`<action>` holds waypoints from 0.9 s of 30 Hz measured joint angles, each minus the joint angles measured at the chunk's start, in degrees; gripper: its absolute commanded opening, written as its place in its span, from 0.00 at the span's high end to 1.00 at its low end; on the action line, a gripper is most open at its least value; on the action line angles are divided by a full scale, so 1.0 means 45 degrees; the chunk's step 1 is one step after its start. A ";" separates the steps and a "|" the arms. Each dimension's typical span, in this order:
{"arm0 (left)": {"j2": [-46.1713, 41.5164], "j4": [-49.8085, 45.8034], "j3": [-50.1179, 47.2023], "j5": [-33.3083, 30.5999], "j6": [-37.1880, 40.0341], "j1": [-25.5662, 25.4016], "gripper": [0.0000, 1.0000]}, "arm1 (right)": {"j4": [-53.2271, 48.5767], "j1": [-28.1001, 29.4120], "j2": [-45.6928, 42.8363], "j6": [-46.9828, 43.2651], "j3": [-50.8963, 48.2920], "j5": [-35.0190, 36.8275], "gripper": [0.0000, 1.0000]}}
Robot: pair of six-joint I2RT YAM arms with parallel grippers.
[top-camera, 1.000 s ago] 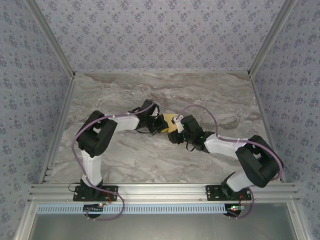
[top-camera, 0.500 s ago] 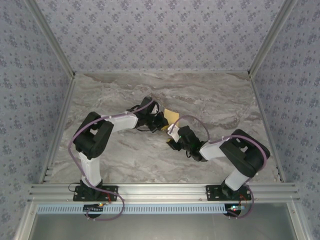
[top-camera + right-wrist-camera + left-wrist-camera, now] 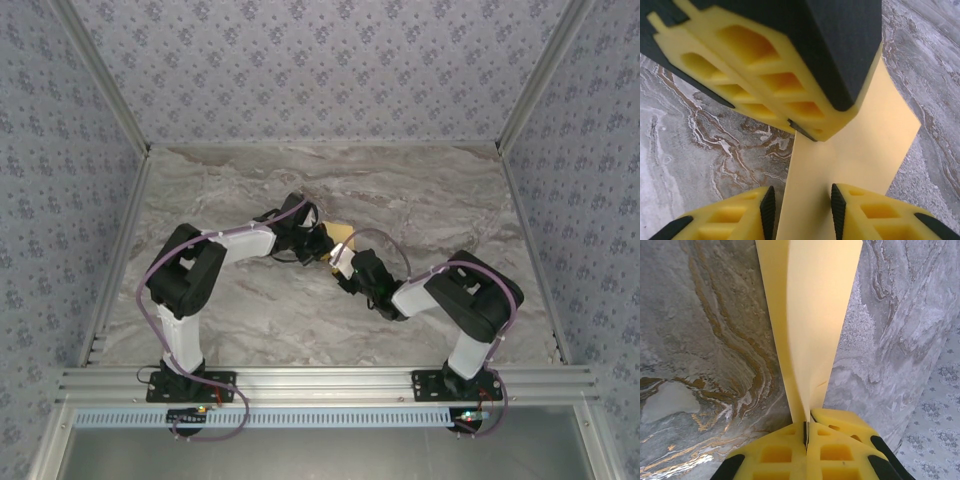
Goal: Fold a paper plane with a square sheet of paper (pick it up from the middle)
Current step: Fold the wing for the fifth time at the center of the table.
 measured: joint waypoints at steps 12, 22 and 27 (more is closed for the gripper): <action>-0.0010 -0.0180 0.0000 -0.0044 0.0000 0.0010 0.98 | 0.0044 0.0000 0.0209 -0.0034 0.0311 0.0024 0.72; -0.0010 -0.0335 0.0000 -0.0044 0.0010 0.0024 0.98 | 0.0029 0.0000 0.0228 0.0083 0.0345 -0.0073 0.65; -0.0010 -0.0418 0.0000 -0.0044 0.0010 0.0073 0.98 | -0.0063 0.0000 0.0228 0.0262 0.0413 -0.0078 0.65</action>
